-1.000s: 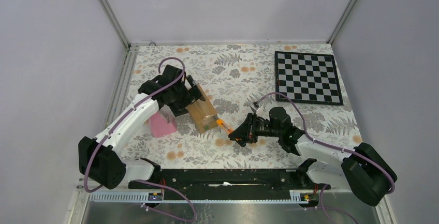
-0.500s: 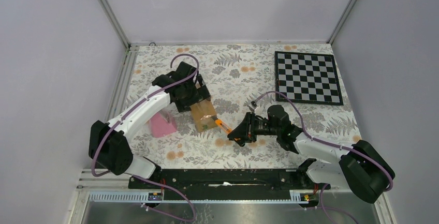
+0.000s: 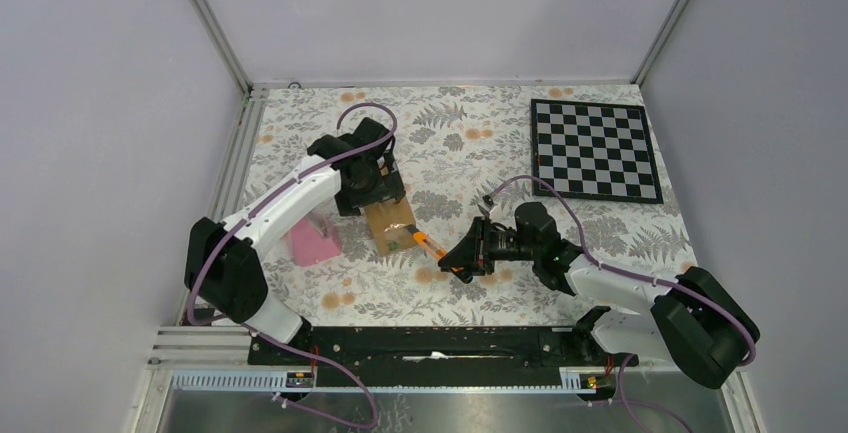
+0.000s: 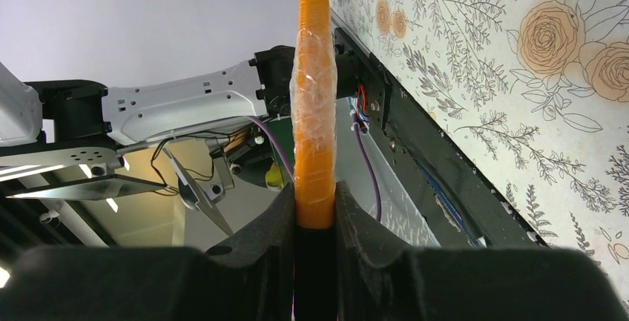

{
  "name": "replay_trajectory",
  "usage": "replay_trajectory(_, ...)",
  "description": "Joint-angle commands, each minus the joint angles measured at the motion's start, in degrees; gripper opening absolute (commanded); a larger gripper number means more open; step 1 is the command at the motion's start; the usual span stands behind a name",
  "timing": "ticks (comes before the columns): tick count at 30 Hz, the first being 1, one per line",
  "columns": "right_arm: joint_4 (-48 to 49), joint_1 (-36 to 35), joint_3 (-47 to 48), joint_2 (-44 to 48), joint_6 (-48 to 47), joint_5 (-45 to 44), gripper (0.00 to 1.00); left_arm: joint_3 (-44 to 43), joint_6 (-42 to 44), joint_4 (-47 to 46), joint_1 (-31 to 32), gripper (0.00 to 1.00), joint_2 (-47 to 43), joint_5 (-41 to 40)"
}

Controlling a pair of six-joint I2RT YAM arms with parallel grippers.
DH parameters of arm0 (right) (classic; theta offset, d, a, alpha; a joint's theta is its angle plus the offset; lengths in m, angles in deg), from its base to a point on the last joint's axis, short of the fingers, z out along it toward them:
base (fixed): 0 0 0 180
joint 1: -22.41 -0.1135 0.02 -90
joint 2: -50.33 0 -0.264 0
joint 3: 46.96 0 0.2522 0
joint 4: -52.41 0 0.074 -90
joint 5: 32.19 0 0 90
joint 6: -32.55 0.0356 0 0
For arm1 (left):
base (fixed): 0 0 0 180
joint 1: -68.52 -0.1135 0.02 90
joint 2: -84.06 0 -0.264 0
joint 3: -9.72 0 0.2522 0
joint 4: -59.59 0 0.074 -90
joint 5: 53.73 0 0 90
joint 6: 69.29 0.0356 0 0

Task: Unpack the express box
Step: Cut the express box at the center of the board.

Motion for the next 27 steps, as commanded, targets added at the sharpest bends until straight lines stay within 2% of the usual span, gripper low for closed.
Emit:
replay_trajectory(1, 2.42, -0.51, 2.07, -0.49, -0.72, 1.51, 0.0, -3.93, 1.21, 4.17, 0.64, 0.99, 0.46, -4.15)
replay_trajectory(3, 2.74, -0.5, 1.94, -0.58, -0.59, 1.5, 0.0, -3.71, 0.8, 4.64, 0.7, 0.99, -0.11, -4.08)
replay_trajectory(14, 3.55, -0.49, 2.19, -1.42, -0.72, 1.75, 0.0, 2.37, -0.23, -6.31, 0.75, 0.99, -2.15, 4.31)
replay_trajectory(19, 3.06, -0.56, 2.51, -2.06, -1.57, 1.94, 0.0, 2.25, 1.7, -5.23, 0.79, 0.99, -0.34, 2.42)
replay_trajectory(24, 2.93, -0.58, 2.69, -2.63, -2.01, 1.85, 0.0, 5.9, 1.79, -13.52, 1.1, 0.99, -2.94, 7.22)
replay_trajectory(27, 2.71, -0.6, 2.93, -2.74, -2.24, 1.72, 0.0, 6.59, 1.66, -15.13, 1.09, 0.99, -3.23, 8.18)
